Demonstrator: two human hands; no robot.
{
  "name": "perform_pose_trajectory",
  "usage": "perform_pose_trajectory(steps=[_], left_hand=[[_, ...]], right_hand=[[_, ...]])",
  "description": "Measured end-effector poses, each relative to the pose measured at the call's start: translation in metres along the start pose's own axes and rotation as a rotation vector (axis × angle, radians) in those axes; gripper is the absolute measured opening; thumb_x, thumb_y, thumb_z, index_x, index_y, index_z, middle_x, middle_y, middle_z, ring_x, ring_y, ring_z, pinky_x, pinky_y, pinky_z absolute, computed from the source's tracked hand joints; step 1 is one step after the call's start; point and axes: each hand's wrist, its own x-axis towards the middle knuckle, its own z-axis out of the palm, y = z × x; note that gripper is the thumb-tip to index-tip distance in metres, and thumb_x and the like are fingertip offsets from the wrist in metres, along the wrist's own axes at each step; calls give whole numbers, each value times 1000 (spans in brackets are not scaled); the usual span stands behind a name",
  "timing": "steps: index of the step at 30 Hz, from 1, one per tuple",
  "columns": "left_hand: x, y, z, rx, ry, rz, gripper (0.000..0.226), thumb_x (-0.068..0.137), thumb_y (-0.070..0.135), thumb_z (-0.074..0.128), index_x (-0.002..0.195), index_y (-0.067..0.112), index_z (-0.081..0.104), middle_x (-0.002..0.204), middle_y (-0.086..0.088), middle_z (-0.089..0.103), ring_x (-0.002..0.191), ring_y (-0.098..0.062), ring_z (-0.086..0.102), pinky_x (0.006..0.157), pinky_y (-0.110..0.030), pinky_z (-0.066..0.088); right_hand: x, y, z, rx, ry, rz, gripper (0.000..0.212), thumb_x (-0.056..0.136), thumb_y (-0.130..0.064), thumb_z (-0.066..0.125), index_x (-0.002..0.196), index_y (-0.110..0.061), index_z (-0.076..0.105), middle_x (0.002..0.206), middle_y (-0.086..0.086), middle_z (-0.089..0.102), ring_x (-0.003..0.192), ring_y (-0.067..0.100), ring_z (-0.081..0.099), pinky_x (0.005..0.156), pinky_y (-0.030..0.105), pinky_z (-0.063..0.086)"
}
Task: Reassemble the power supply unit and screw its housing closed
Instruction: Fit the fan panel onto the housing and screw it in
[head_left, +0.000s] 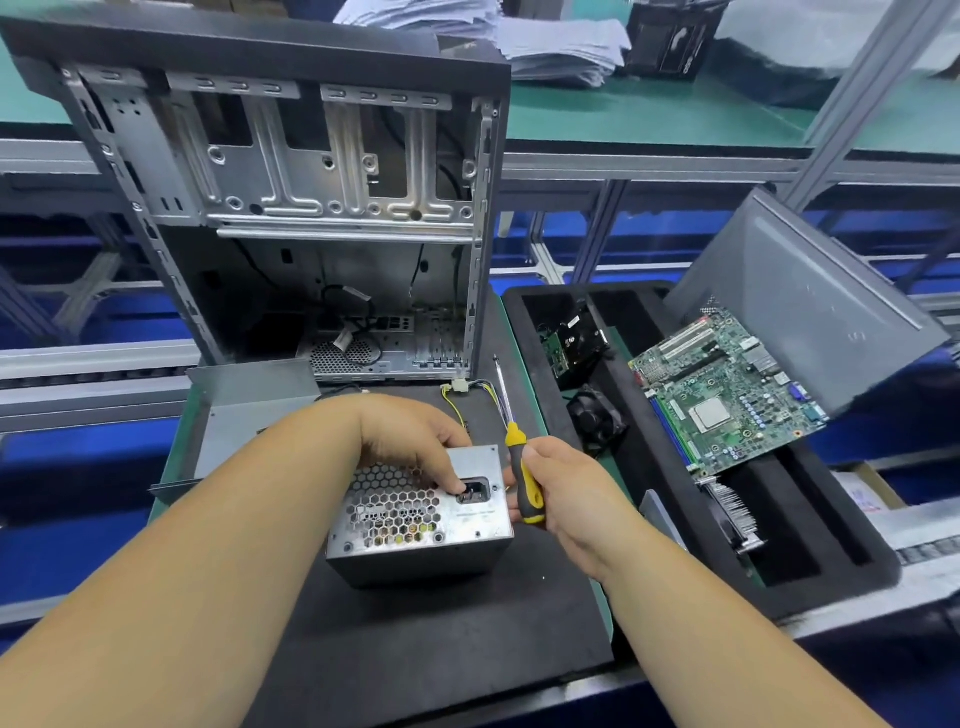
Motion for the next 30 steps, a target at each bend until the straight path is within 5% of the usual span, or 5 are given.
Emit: perform_pose_trajectory(steps=[12,21,26,30], left_hand=[[3,-7,-1,-62,99,-3,20,91,9,65,110,2,66,86,0,70,72,-11,63,63,-18,51],[7,-9,-1,-30,113,-9,26,89,23,71,108,6,67,93,-4,72,82,-17,64,75,-28,50],[8,-12,0,-162,52,-29,15,93,18,65,104,8,68,101,-13,71,88,-26,64,84,-40,50],[10,-12,2,-225,89,-67,11,95,16,62,88,11,69,85,-10,69,69,-20,62,68,-31,49]], right_hand=[[6,-1,2,-10,21,9,25,106,-18,38,109,-2,58,88,11,68,64,19,62,71,36,55],[13,1,4,-40,65,23,26,103,-21,40,106,-9,62,87,11,69,69,23,65,85,48,55],[5,-4,1,-74,67,9,21,104,-19,42,106,-9,60,86,8,72,60,16,65,65,34,55],[-9,-19,-18,-331,176,-124,6,94,-23,61,92,-18,64,76,-2,74,58,11,61,61,27,47]])
